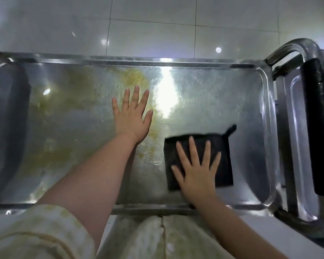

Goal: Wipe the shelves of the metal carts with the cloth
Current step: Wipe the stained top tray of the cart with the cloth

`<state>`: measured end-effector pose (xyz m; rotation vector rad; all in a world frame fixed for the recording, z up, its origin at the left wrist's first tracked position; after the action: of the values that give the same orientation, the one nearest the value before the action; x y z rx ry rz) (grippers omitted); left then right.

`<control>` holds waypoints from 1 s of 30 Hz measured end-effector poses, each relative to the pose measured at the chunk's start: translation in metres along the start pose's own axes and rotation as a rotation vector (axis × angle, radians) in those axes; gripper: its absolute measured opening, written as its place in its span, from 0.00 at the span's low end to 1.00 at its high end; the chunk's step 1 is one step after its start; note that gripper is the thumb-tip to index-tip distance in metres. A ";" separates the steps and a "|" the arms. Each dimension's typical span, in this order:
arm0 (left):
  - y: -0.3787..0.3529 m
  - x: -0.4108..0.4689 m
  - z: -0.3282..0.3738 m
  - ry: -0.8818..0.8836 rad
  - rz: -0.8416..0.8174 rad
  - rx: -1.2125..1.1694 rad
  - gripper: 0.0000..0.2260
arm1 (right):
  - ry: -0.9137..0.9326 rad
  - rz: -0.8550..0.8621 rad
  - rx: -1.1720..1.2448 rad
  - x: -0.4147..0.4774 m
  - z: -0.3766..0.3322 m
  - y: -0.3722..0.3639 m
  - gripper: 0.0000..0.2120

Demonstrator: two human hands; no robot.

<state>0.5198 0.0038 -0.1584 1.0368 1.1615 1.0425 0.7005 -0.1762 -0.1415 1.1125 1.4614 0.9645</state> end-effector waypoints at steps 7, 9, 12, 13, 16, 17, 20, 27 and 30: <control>0.003 -0.001 -0.001 -0.004 0.003 0.000 0.28 | 0.031 -0.053 -0.028 0.013 0.018 0.011 0.30; 0.003 -0.002 -0.001 -0.013 -0.008 0.009 0.28 | -0.093 -0.018 -0.010 0.086 0.046 0.029 0.30; 0.003 -0.002 -0.002 -0.024 -0.029 0.022 0.29 | -0.208 0.000 0.043 0.182 0.091 0.056 0.30; 0.003 -0.002 -0.002 -0.025 -0.033 0.026 0.29 | -0.221 -0.012 0.037 0.200 0.100 0.063 0.30; 0.003 -0.002 -0.001 -0.015 -0.048 0.032 0.29 | -0.205 -0.037 0.005 0.202 0.110 0.065 0.30; 0.002 -0.001 0.000 -0.008 -0.058 0.039 0.28 | -0.192 -0.032 -0.004 0.187 0.108 0.061 0.30; 0.004 0.003 0.001 0.017 -0.105 0.048 0.27 | -0.135 -0.035 0.012 0.111 0.101 0.042 0.30; 0.007 -0.003 0.024 0.090 -0.098 0.030 0.25 | -0.031 -0.126 -0.008 -0.062 0.085 0.001 0.29; 0.004 -0.003 0.025 0.113 -0.076 0.025 0.25 | -0.033 -0.107 -0.021 -0.025 0.099 0.013 0.30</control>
<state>0.5435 0.0000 -0.1513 0.9560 1.2980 1.0399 0.8011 -0.1960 -0.1391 1.0201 1.4664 0.8809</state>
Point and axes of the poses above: each hand's wrist, its own x-axis towards the middle knuckle, its own y-axis out of the back of the hand, z = x × y, the point moved 6 cm from there along x, towards the middle knuckle, and after that the axes turned 5 degrees about y, right-handed, at the moved point
